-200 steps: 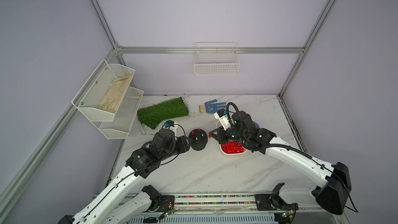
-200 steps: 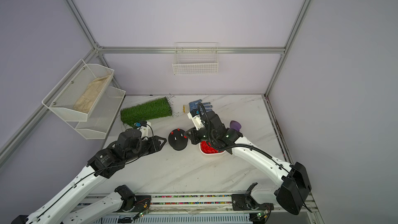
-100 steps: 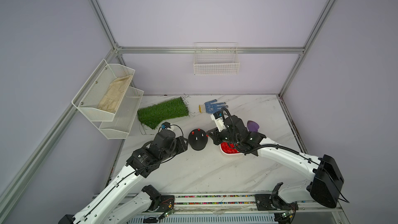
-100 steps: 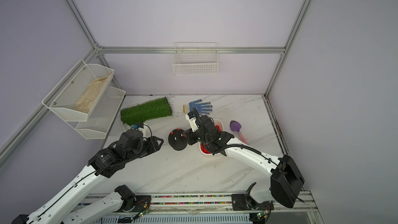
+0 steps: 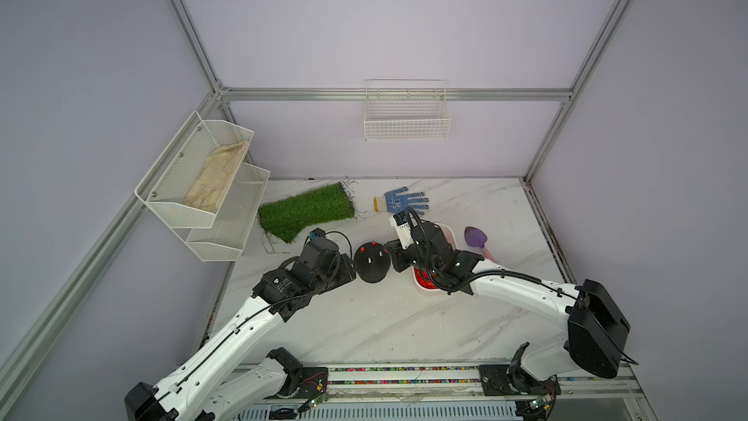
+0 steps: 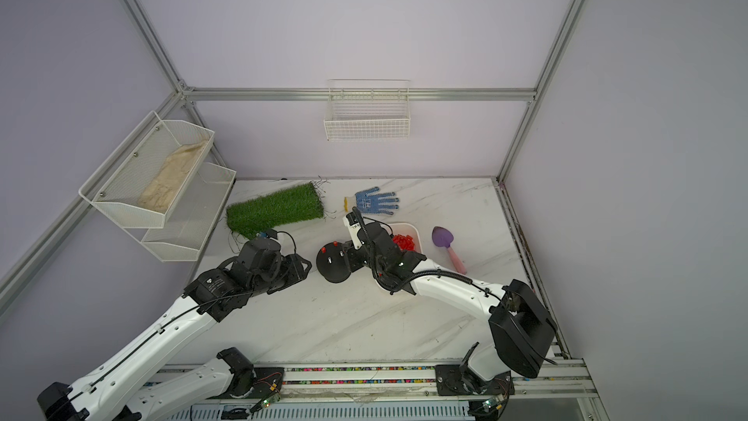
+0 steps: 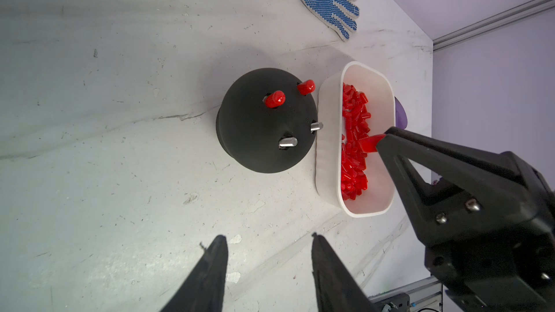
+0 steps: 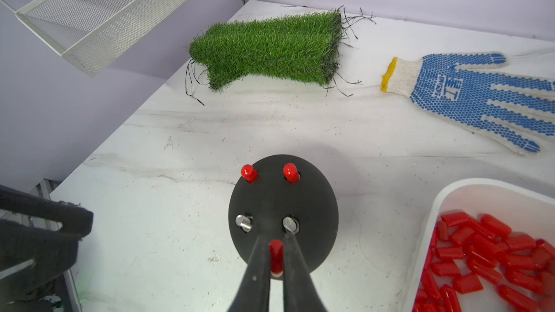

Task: Cover the protruding screws with screw protection sleeves
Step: Attach the screw protection sleeve to the screw.

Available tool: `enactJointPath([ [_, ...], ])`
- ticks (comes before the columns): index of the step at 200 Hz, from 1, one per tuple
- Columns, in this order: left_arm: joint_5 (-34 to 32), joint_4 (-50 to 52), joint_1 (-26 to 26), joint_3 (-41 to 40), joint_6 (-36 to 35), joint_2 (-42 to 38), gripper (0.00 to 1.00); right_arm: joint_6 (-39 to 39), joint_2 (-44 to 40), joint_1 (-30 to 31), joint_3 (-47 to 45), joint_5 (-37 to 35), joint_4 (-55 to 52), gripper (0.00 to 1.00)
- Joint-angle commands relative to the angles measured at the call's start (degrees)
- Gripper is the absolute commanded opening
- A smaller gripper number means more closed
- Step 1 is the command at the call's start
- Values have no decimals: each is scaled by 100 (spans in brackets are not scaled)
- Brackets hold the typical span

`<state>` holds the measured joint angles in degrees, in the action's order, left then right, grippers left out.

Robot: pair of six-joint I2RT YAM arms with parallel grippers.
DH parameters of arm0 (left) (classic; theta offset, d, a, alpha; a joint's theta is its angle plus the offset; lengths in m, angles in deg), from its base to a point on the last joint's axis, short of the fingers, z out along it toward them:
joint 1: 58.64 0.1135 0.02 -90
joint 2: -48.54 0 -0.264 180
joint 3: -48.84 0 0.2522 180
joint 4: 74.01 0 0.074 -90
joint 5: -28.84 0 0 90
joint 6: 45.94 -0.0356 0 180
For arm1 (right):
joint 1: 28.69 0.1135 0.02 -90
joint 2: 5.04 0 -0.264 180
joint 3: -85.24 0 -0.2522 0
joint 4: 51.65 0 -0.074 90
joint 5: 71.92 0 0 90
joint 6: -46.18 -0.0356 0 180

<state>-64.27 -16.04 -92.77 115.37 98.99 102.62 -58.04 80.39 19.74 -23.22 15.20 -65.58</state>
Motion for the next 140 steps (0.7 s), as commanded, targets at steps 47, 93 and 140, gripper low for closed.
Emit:
enactJointPath([
  [47, 148, -197, 78, 1, 26, -100, 47, 254, 179, 159, -386, -447, 1037, 13],
  [93, 263, -311, 98, -71, 43, -73, 47, 244, 362, 161, -391, -504, 1193, 13],
  [140, 373, -415, 101, -140, 79, -82, 48, 226, 556, 164, -311, -487, 1253, 13],
])
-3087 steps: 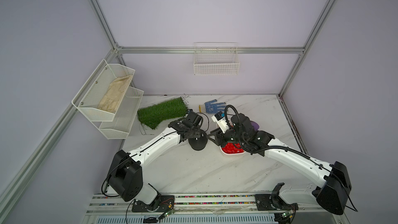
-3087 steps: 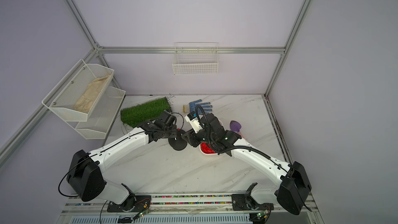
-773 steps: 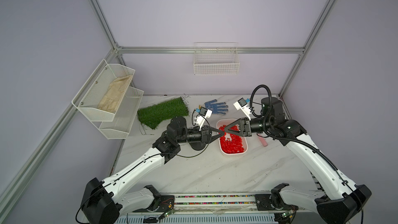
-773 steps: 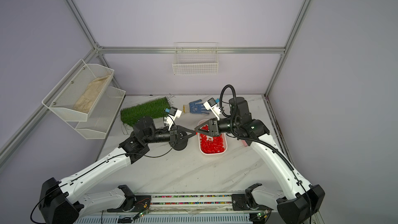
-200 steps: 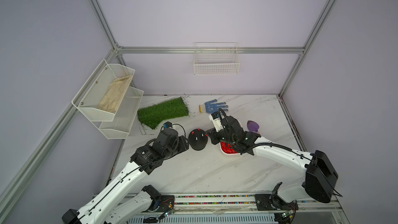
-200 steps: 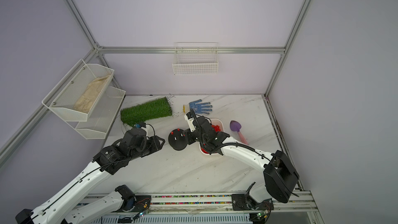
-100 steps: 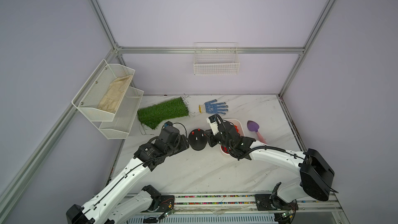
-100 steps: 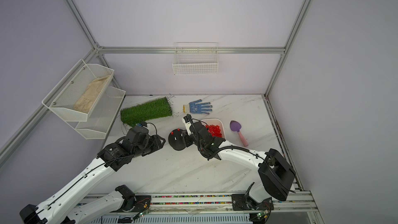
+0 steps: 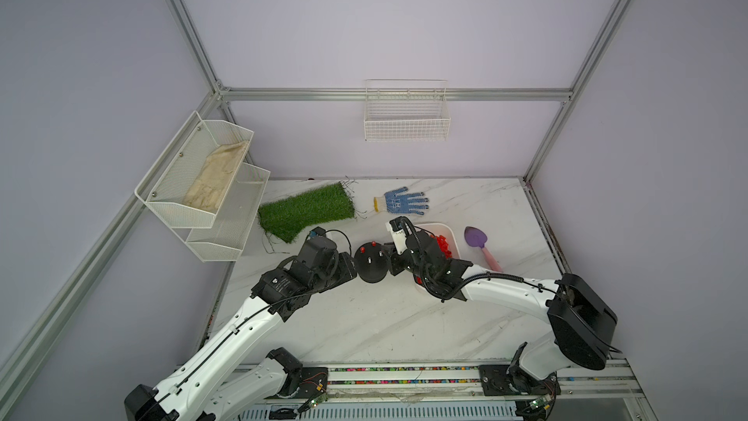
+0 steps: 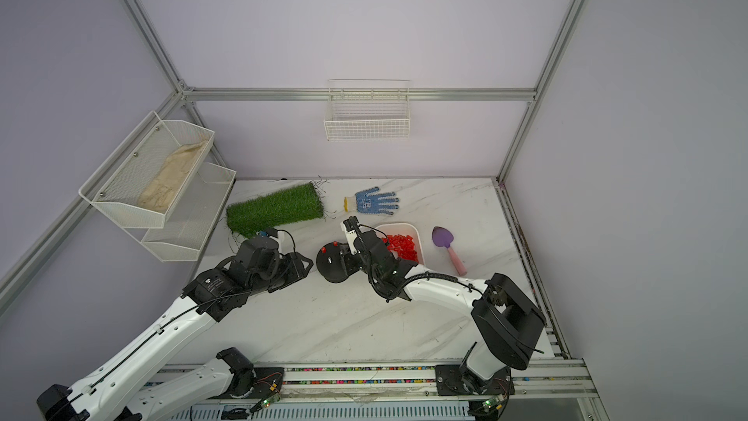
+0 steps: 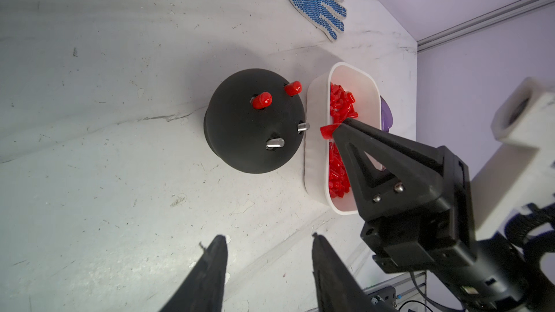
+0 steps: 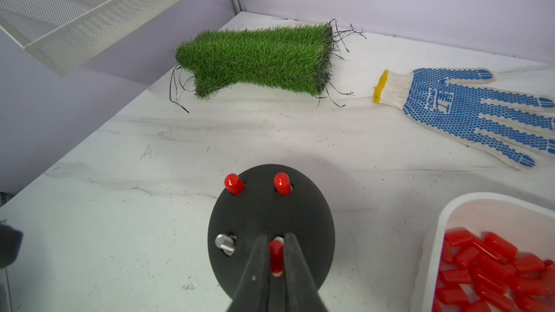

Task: Cover the protruding screws with screw protection sleeves
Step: Attach the screw protection sleeve to the screw.

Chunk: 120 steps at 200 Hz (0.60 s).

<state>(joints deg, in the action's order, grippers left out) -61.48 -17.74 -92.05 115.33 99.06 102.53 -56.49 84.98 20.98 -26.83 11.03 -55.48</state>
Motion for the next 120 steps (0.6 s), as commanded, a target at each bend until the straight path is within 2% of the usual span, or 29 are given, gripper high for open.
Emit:
enactJointPath([
  [1, 93, -248, 28, -138, 72, -73, 48, 67, 105, 41, 49, -69, 249, 13],
  [120, 128, -286, 28, -206, 90, -122, 47, 73, 312, 37, 146, -104, 308, 14],
])
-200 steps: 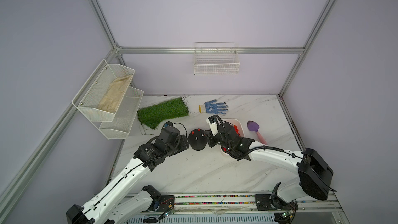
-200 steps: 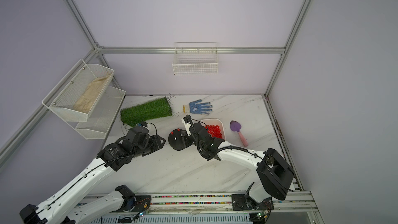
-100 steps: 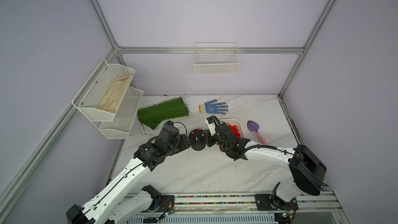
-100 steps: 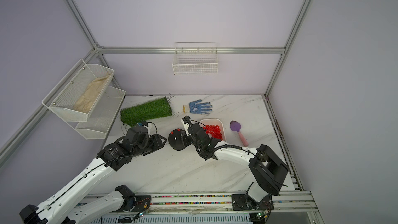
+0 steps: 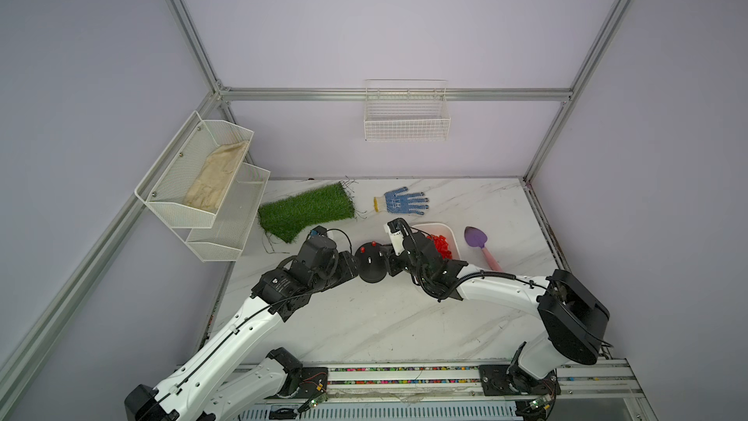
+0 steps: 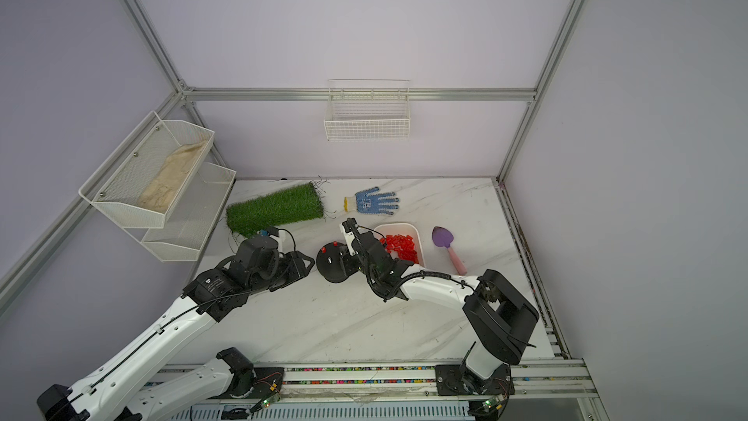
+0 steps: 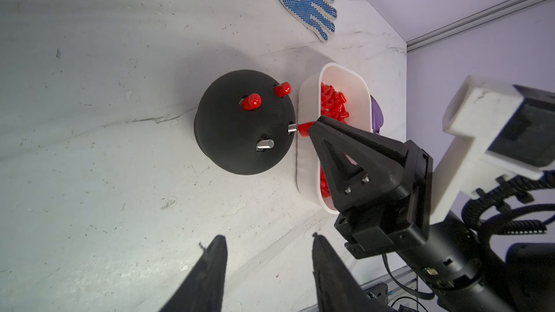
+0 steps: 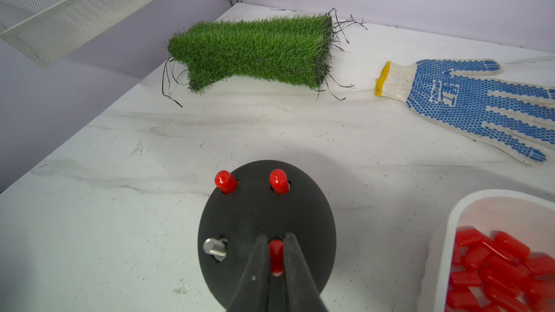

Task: Cover the protruding screws with screw protection sleeves
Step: Attach the screw protection sleeve to the screw.

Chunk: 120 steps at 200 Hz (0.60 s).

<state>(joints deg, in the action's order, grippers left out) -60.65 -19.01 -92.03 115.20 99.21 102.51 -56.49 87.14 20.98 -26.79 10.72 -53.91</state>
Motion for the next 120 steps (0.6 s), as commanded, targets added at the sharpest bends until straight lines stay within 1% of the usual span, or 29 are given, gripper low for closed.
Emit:
enactJointPath([
  [1, 45, -159, 30, -191, 74, -122, 47, 72, 97, 35, 137, -69, 150, 14],
  [120, 37, -178, 34, -215, 74, -138, 47, 88, 243, 42, 177, 58, 161, 14],
])
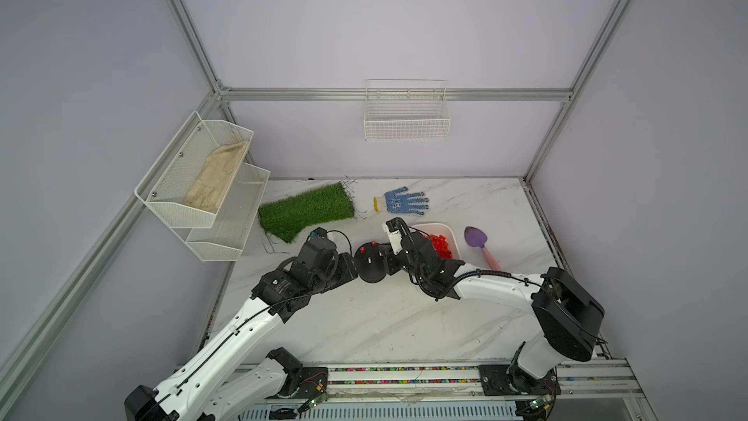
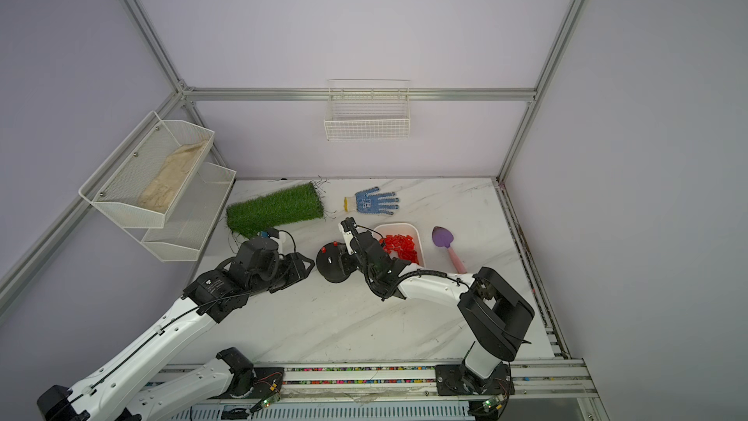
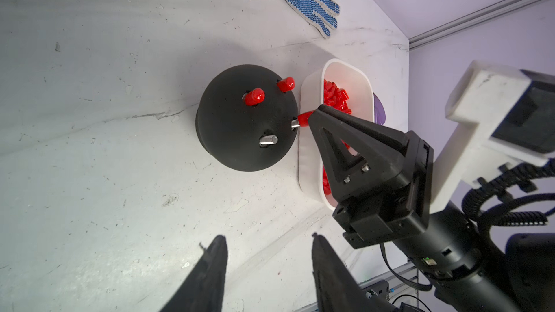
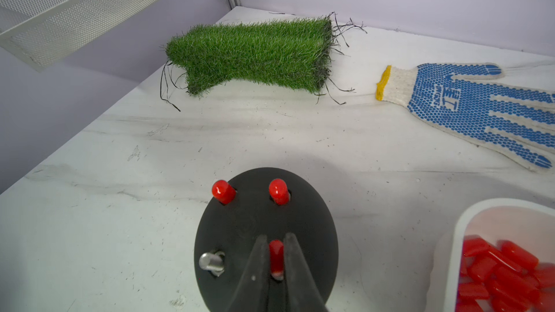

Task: Cover the protruding screws with screw protection sleeves
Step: Attach the screw protection sleeve to the screw.

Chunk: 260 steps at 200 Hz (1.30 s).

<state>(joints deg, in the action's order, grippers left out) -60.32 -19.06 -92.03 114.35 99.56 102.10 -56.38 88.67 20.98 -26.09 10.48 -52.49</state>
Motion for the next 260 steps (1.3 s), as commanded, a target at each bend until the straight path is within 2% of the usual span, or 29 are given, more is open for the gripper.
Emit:
enactJointPath([
  [1, 4, -173, 34, -130, 39, -103, 47, 73, 87, 38, 107, 85, 22, 14],
  [40, -24, -174, 39, -105, 21, -100, 47, 85, 25, 34, 62, 119, -26, 14],
  [109, -23, -190, 39, -112, 13, -100, 47, 343, -47, 35, 81, -231, -161, 15],
  [260, -23, -225, 43, -160, 48, -127, 47, 548, -38, 38, 72, -74, -185, 15],
])
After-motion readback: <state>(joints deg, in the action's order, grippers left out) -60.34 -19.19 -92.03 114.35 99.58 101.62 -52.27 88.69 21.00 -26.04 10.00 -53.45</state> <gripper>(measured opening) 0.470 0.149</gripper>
